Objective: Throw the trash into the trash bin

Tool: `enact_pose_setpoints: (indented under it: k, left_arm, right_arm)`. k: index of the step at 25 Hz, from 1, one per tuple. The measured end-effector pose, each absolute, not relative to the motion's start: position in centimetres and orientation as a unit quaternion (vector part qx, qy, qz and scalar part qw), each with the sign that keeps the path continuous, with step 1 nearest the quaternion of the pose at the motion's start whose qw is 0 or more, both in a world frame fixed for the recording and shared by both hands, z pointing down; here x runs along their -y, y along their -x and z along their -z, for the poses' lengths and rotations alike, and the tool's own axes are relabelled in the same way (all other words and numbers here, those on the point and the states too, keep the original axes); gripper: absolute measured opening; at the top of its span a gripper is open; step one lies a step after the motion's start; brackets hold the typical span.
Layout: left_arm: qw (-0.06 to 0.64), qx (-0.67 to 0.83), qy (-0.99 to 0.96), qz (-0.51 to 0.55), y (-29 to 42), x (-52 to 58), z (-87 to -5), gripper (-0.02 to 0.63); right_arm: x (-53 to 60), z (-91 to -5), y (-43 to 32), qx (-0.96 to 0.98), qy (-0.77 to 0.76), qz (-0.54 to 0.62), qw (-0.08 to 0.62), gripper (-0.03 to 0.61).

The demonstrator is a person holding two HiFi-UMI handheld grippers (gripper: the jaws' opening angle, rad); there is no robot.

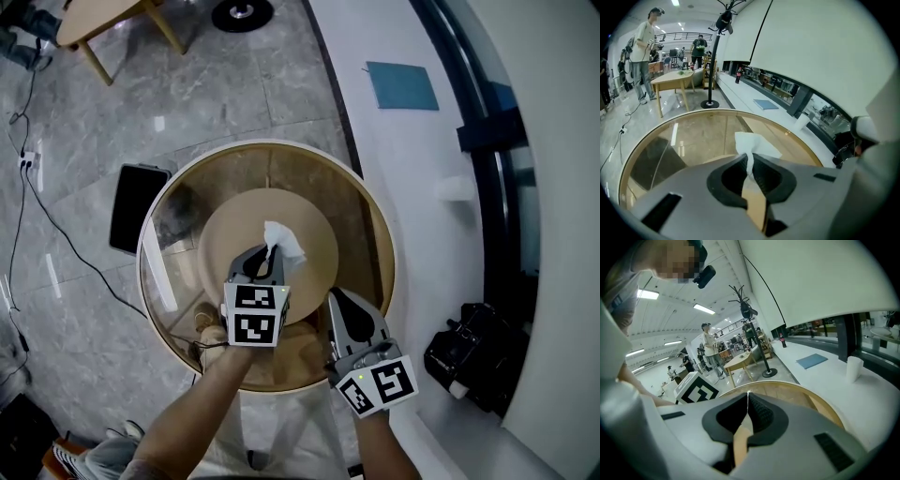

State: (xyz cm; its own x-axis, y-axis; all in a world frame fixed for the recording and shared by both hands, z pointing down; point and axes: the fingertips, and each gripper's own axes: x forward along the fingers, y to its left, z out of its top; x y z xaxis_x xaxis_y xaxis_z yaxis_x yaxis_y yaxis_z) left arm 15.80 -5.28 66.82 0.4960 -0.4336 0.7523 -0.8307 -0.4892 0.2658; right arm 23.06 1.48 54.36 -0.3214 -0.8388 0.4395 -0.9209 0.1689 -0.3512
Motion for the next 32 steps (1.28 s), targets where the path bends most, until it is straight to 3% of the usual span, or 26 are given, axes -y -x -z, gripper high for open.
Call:
enact_pose_setpoints:
  k: [8, 24, 32]
  left_arm:
    - [0.327, 0.422, -0.793, -0.293, -8.3, 8.6, -65.6, 0.041]
    - [0.337, 0.512, -0.741, -0.273, 15.2, 15.5, -65.3, 0.041]
    - [0.352, 0.543, -0.718, -0.257, 21.2, 16.7, -65.6, 0.041]
  right_arm:
    - [1.8, -54.3, -15.9, 0.781, -0.55, -0.284, 0.082, 0.02]
    - [9.8, -53.8, 4.3, 0.829, -0.477, -0.277, 0.09, 0.02]
    - [10.1, -54.1, 9.5, 0.841, -0.449, -0.281, 0.106, 0.02]
